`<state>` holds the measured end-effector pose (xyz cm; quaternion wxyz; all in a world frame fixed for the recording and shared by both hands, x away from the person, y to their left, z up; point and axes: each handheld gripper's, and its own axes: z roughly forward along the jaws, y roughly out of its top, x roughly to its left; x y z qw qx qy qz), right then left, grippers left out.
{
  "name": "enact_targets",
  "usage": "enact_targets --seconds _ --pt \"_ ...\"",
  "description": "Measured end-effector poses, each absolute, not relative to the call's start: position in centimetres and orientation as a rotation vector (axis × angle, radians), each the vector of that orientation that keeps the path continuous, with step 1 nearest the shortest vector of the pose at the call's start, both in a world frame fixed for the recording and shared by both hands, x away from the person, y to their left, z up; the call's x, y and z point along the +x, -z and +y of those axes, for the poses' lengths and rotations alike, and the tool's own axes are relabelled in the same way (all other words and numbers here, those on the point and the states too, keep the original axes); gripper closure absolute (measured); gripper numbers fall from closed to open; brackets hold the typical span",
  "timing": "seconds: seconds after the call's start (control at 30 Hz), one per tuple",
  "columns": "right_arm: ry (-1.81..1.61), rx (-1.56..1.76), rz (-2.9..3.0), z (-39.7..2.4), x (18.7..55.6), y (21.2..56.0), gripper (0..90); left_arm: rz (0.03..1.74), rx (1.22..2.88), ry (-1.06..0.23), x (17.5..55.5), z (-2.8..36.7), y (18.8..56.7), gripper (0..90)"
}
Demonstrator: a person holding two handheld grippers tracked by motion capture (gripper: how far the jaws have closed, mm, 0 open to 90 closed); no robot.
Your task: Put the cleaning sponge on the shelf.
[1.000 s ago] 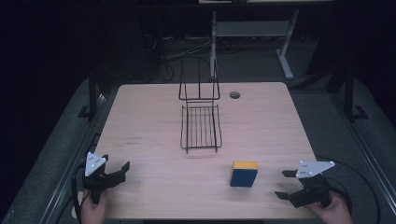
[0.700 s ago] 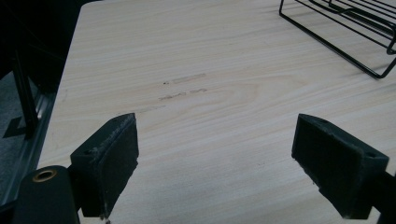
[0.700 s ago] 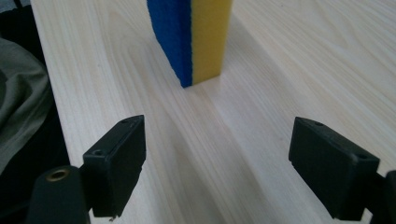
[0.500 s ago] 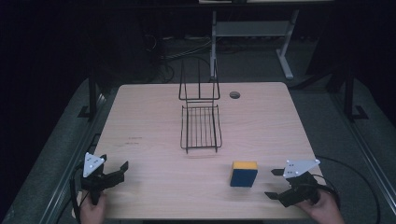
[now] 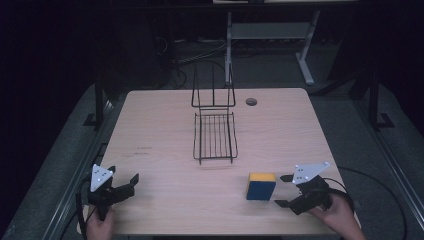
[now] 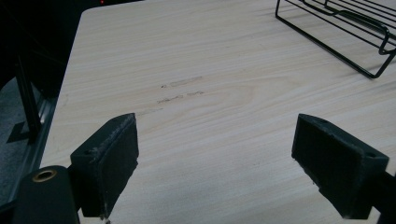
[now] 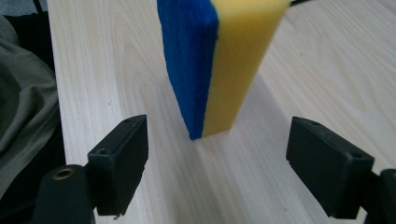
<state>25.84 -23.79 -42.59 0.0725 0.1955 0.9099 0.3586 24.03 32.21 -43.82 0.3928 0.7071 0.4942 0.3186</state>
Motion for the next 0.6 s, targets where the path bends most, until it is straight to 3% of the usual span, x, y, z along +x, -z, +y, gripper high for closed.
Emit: enact_targets --seconds 0.43,0.6 --pt "-1.029 0.509 2.78 -21.3 27.1 41.5 22.3 1.252 1.787 -0.801 24.0 32.4 43.8 14.1" --pt "-1.011 0.476 2.812 -20.2 27.8 41.5 28.0 1.251 1.779 -0.805 23.9 32.5 43.7 14.1"
